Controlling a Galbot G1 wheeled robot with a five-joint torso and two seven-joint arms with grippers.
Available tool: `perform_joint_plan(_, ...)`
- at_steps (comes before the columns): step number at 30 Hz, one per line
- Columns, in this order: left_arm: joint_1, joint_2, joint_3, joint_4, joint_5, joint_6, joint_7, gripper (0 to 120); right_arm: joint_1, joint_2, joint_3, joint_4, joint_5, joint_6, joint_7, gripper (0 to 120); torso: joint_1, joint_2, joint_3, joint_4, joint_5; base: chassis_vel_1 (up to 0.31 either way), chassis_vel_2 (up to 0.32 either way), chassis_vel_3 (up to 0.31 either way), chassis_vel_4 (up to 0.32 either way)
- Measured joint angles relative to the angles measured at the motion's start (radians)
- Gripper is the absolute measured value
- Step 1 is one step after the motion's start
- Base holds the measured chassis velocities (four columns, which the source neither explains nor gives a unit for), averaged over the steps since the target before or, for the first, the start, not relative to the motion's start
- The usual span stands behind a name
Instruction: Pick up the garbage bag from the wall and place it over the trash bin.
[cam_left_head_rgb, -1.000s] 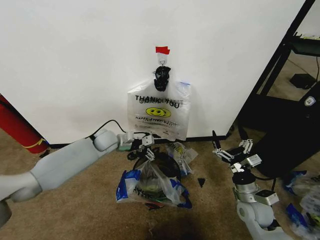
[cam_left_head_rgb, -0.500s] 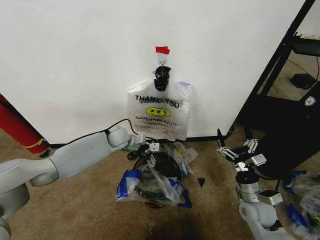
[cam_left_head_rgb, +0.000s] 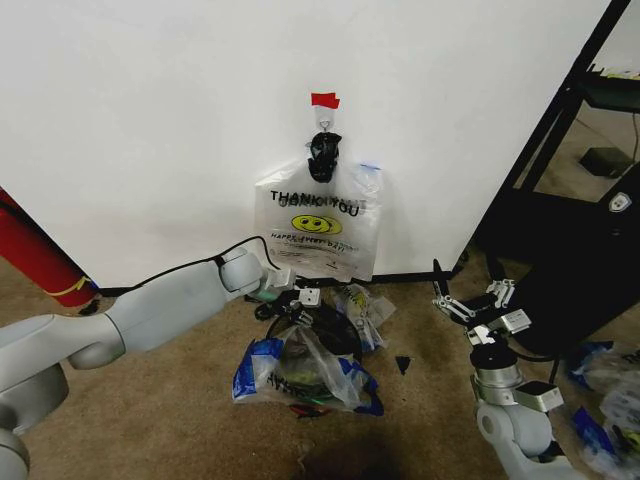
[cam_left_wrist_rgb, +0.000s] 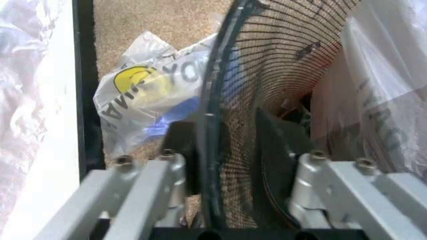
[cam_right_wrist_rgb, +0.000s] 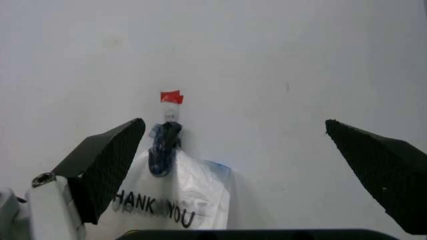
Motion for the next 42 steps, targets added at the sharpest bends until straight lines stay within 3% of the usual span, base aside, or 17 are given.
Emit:
perform_joint_plan(7, 0.009, 0.026, -0.013, -0.022, -0.018, 0.036, -0.017, 8, -0.007, 0.006, 0.000, 0.012, -0.013, 0.000, -0.001, 100, 0.000, 0.000, 0.000, 0.0000, -0.0002, 0.000, 0.000, 0.000, 0.000)
perform_joint_plan(14, 0.042, 0.095, -0.035, -0.093, -0.070, 0.114, -0.089, 7, -0.014, 0.008, -0.003, 0.025, -0.029, -0.002, -0.001, 100, 0.000, 0.000, 0.000, 0.0003, -0.0003, 0.000, 0.000, 0.000, 0.000)
perform_joint_plan(19, 0.075, 0.156, -0.066, -0.164, -0.205, 0.207, -0.176, 2, -0.018, 0.010, -0.006, 0.031, -0.039, -0.002, -0.001, 100, 0.000, 0.000, 0.000, 0.0003, 0.0000, 0.000, 0.000, 0.000, 0.000)
perform_joint_plan(23, 0.149, 0.233, -0.151, -0.260, -0.443, 0.345, -0.383, 0, -0.019, 0.009, -0.014, 0.033, -0.051, -0.002, 0.000, 100, 0.000, 0.000, 0.000, -0.0001, -0.0001, 0.000, 0.000, 0.000, 0.000)
perform_joint_plan(26, 0.195, 0.259, -0.207, -0.294, -0.523, 0.410, -0.476, 0, -0.018, 0.008, -0.019, 0.033, -0.053, -0.002, 0.000, 100, 0.000, 0.000, 0.000, -0.0002, -0.0001, 0.000, 0.000, 0.000, 0.000)
perform_joint_plan(29, 0.374, 0.318, -0.374, -0.393, -0.742, 0.542, -0.770, 0, -0.007, 0.008, -0.037, 0.025, -0.065, -0.004, -0.001, 100, 0.000, 0.000, 0.000, 0.0010, -0.0002, 0.000, 0.000, 0.000, 0.000)
perform_joint_plan(31, 0.459, 0.324, -0.458, -0.446, -0.857, 0.567, -0.892, 0, -0.004, 0.009, -0.043, 0.023, -0.072, -0.005, -0.002, 100, 0.000, 0.000, 0.000, 0.0006, -0.0005, 0.000, 0.000, 0.000, 0.000)
perform_joint_plan(32, 0.459, 0.324, -0.458, -0.446, -0.857, 0.567, -0.892, 0, -0.004, 0.009, -0.043, 0.023, -0.072, -0.005, -0.002, 100, 0.000, 0.000, 0.000, 0.0006, -0.0005, 0.000, 0.000, 0.000, 0.000)
perform_joint_plan(34, 0.543, 0.324, -0.565, -0.505, -0.972, 0.585, -1.023, 0, -0.002, 0.009, -0.048, 0.022, -0.077, -0.005, -0.003, 100, 0.000, 0.000, 0.000, -0.0005, -0.0006, 0.000, 0.000, 0.000, 0.000)
perform_joint_plan(37, 0.672, 0.309, -0.719, -0.593, -1.115, 0.584, -1.204, 0, 0.001, 0.009, -0.056, 0.017, -0.085, -0.006, -0.006, 100, 0.000, 0.000, 0.000, 0.0004, -0.0001, 0.000, 0.000, 0.000, 0.000)
perform_joint_plan(40, 0.734, 0.287, -0.778, -0.637, -1.175, 0.572, -1.279, 0, 0.001, 0.011, -0.061, 0.014, -0.089, -0.006, -0.009, 100, 0.000, 0.000, 0.000, 0.0007, -0.0005, 0.000, 0.000, 0.000, 0.000)
perform_joint_plan(42, 0.786, 0.262, -0.814, -0.672, -1.199, 0.545, -1.349, 0, 0.001, 0.015, -0.064, 0.012, -0.092, -0.005, -0.012, 100, 0.000, 0.000, 0.000, -0.0004, 0.0001, 0.000, 0.000, 0.000, 0.000)
